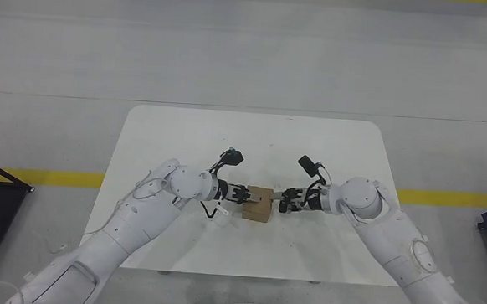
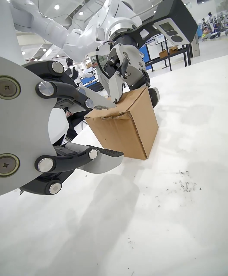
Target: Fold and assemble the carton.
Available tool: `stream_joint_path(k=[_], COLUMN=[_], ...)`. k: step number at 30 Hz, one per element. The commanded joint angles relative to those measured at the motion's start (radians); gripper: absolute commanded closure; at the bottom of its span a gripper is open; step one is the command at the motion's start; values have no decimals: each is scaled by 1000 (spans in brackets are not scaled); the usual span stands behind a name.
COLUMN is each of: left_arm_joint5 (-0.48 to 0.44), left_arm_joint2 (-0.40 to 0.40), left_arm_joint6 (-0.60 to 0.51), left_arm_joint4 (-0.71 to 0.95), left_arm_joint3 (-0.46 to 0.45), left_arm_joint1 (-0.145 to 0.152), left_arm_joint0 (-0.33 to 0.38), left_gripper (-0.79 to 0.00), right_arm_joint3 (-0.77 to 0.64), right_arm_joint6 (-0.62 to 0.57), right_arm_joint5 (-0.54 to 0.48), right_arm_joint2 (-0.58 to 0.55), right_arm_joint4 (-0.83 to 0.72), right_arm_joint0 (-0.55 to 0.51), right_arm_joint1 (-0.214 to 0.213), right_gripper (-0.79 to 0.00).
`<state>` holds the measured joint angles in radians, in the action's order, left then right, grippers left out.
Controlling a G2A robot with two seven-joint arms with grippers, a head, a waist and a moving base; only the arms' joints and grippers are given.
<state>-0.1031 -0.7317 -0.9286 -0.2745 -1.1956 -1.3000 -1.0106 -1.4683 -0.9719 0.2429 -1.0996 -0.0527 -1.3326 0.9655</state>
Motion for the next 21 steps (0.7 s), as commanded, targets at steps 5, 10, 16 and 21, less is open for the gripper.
stream_joint_path(k=[5, 10, 16, 21], left_arm_joint5=[-16, -23, -36, -104], left_arm_joint2=[-9, -54, -293, -550], left_arm_joint6=[-6, -17, -24, -43], left_arm_joint4=[24, 34, 15, 84], left_arm_joint3=[-8, -89, -243, -319], left_arm_joint1=[1, 16, 91, 150], left_arm_joint0=[-2, -16, -120, -280], left_gripper=[-619, -785, -785, -785], right_arm_joint3=[23, 19, -59, -265], right_arm_joint6=[11, -19, 15, 18], right_arm_joint5=[33, -61, -71, -9], right_arm_joint2=[23, -33, -93, -100], right_arm_joint4=[-4, -56, -86, -13], right_arm_joint0=[31, -13, -56, -108], right_arm_joint1=[9, -4, -15, -26], right_gripper=[-360, -363, -348, 0])
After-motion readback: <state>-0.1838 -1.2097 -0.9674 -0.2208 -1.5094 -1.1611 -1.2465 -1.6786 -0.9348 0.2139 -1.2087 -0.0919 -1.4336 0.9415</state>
